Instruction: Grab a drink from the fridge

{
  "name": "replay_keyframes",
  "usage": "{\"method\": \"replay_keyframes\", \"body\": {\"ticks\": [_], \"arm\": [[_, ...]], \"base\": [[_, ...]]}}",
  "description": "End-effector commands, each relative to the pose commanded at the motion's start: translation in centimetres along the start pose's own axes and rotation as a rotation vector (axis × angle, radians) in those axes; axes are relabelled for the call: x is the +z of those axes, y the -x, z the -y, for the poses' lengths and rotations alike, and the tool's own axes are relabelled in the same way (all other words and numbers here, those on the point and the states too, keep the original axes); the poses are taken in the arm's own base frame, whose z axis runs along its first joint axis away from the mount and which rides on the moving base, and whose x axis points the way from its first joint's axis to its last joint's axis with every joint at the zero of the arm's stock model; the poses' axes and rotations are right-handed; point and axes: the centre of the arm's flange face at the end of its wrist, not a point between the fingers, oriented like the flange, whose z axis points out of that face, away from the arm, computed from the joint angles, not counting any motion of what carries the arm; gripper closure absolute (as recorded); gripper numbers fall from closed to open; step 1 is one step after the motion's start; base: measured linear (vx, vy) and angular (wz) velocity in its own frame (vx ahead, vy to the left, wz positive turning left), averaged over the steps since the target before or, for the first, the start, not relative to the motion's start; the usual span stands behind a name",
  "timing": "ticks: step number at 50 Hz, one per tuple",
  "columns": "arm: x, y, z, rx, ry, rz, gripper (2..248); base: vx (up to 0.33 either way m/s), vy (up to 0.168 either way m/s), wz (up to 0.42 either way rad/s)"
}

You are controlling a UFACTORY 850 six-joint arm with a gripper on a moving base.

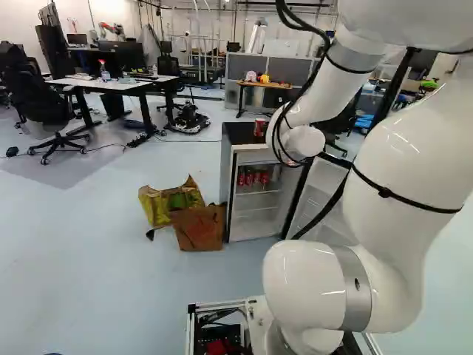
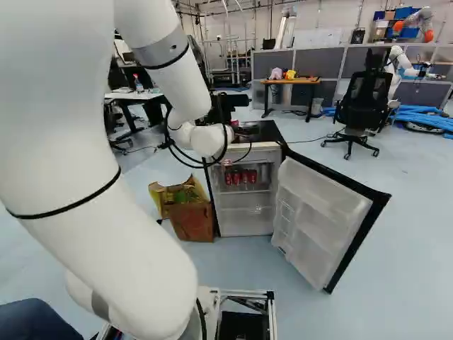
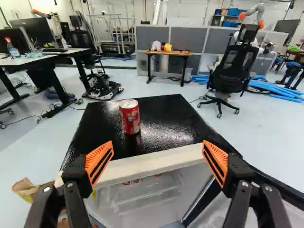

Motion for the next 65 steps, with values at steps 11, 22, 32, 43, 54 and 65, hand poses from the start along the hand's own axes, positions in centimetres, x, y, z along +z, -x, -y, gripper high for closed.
{"method": "replay_keyframes", "body": {"ticks": [11,22,32,43,54,65], "arm": [[-1.1,-0.4,-1.8,0.03,0.055,0.02,3],[-2.0,-0.9,-3.6,0.063,0.11,0.039,3],[-2.6,-1.4,-5.2,0.09,0.154,0.057,3],[-3.1,-1.9,-6.8,0.109,0.191,0.087,3],[-3.5,-2.4,-8.4,0.125,0.223,0.121,3],[-4.0,-3.0,-9.9,0.141,0.255,0.153,3]], "base": [[0.0,0.0,0.0],[0.0,0.0,0.0],[0.0,0.0,0.0],[0.0,0.0,0.0],[0.0,0.0,0.0],[0.0,0.0,0.0]]}}
